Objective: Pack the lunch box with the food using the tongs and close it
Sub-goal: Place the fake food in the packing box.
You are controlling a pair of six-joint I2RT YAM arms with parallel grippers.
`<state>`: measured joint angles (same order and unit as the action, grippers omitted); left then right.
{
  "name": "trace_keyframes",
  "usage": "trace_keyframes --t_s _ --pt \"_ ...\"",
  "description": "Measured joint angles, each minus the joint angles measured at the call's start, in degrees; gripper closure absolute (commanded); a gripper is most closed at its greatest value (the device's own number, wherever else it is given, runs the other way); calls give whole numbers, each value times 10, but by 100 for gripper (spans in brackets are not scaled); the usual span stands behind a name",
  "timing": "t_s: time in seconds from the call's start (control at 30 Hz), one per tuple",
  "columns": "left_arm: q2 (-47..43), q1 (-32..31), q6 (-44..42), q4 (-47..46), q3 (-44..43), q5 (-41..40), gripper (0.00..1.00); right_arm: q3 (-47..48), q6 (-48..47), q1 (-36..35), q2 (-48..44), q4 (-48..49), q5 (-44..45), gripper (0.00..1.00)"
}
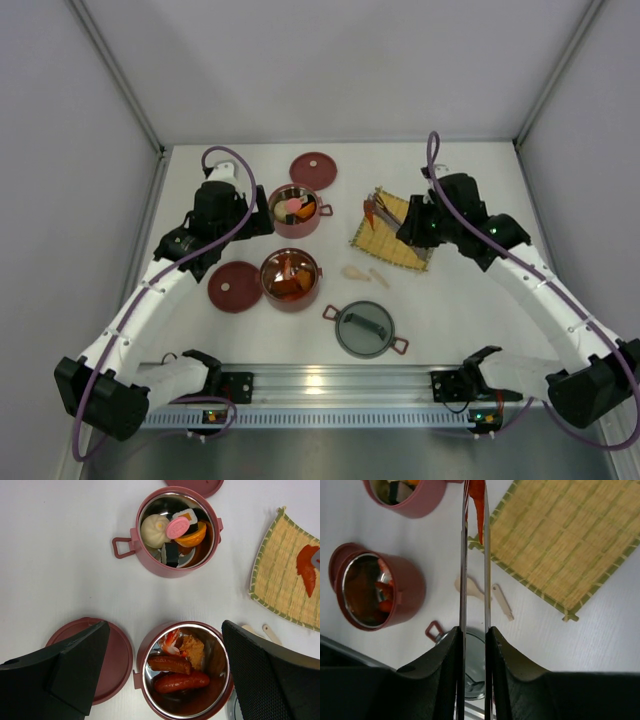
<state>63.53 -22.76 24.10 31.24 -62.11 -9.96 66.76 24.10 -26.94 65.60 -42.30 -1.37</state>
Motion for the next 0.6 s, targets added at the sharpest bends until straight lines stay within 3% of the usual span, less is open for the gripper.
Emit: trace_keyframes --t_s 0.37,0.6 --pt "0 0 0 0 0 -1 1 33 29 -153 26 9 -59 80" --pt "0 0 0 0 0 -2 1 48 43 -214 47 11 -58 80"
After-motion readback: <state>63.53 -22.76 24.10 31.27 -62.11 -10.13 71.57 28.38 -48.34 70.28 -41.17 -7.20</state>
